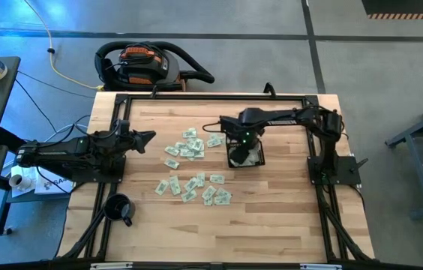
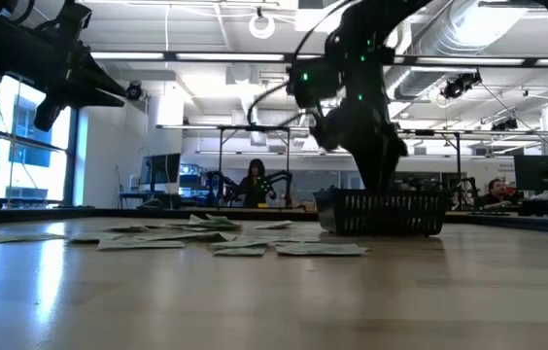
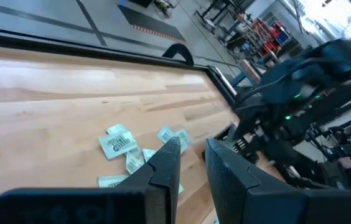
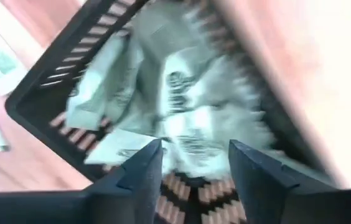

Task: Pick and place Stevia / Truvia into bins
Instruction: Put the green stevia packet into the black bin

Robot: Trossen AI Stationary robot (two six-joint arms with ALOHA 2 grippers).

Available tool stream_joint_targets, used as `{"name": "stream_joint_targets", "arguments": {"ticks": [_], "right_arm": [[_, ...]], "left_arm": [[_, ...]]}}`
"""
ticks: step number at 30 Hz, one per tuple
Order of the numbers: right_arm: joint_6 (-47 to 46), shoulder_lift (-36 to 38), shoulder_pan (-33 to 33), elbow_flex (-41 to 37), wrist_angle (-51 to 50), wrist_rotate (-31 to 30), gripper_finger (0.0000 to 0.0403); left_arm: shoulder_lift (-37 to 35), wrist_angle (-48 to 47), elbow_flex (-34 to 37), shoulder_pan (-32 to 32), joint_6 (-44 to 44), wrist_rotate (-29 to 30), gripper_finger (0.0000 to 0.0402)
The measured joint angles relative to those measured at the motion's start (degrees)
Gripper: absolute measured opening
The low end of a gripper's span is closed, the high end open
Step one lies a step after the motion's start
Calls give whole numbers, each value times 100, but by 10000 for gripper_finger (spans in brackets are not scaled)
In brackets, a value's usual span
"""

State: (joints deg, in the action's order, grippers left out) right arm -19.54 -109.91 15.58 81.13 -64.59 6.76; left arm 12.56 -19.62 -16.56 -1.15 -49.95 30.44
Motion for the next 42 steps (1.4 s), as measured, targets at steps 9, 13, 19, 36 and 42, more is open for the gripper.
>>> {"name": "stream_joint_targets", "arguments": {"ticks": [9,13,19,36,42], "right_arm": [[969,149,-64,610,326,-730,227],[2033,7,-112,693,1809,-600,234],[3131,-611,-156,694,2882,-818,232],[2841,-1449,-7,710,3120,-473,210],[2302,-1448,-10,1011,2491,-477,119]], "left_arm": [[0,3,0,0,-2,265,111],[0,3,-2,0,-1,320,111],[0,5,-2,0,-2,315,111],[2,-32,-2,0,-153,210,111],[2,-30,-2,0,-153,192,111]]}}
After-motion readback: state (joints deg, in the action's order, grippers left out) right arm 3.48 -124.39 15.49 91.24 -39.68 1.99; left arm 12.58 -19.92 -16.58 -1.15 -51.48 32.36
